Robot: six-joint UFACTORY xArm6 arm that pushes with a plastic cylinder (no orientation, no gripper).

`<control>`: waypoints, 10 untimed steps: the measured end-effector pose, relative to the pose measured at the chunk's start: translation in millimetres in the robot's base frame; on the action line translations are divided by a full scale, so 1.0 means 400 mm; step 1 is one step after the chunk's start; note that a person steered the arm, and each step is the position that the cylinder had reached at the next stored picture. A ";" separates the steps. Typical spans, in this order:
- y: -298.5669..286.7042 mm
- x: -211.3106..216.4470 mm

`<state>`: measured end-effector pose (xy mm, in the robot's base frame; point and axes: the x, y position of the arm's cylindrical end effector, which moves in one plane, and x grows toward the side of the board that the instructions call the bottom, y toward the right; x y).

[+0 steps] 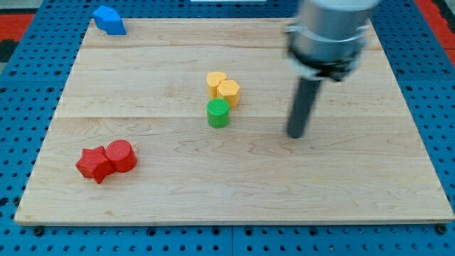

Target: Push the green circle into green star

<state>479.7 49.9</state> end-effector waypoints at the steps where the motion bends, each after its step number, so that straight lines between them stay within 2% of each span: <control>1: -0.200 0.020; 2: -0.315 -0.053; 3: -0.148 -0.090; 4: 0.071 -0.061; 5: 0.128 -0.062; 7: 0.232 -0.226; 8: 0.182 -0.417; 9: 0.203 -0.448; 10: 0.160 -0.346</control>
